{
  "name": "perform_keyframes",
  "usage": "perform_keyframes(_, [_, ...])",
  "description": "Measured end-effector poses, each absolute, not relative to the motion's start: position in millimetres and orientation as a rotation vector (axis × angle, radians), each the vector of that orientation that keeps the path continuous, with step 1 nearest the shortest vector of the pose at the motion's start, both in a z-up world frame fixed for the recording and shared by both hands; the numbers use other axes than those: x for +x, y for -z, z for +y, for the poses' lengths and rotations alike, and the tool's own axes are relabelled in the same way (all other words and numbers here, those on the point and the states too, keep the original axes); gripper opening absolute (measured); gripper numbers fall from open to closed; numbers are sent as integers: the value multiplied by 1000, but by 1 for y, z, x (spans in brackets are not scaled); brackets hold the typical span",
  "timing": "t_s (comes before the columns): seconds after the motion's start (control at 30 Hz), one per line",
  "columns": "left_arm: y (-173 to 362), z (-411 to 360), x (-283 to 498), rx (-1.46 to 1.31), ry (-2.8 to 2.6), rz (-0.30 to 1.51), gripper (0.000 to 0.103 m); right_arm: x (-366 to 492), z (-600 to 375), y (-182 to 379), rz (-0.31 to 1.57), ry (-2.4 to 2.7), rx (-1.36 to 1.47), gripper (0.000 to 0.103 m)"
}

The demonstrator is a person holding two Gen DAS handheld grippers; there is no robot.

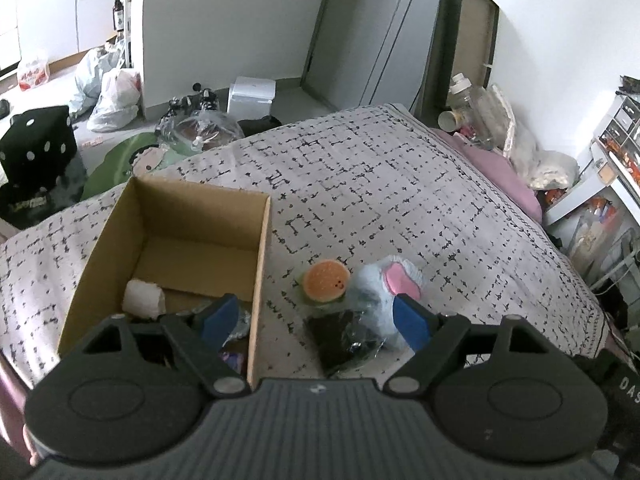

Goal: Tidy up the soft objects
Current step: 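Reach the left gripper to the orange round plush while the right gripper grasps the grey plush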

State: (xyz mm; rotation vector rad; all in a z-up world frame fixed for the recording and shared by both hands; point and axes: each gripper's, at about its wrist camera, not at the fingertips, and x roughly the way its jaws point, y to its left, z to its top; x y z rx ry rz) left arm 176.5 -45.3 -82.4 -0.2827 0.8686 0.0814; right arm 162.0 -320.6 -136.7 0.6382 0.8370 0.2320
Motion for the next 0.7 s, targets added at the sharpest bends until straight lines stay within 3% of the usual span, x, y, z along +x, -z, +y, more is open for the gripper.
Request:
perform_keyframes(0.13, [87,-50,190,-266,-92,877,73,173,-320,147,860,-296,686,51])
perform_keyframes(0.27, [95,-55,203,-245,-88,900,56,185,-317,154,865,-359,719,33])
perform_keyframes(0.57, [115,-61,232,-259,-56,963,32,218,-301,168,915,-391,678,35])
perform_keyframes(0.7, [123,-63,244,-259,-50,983,31,230,-290,176,949,-396,630,48])
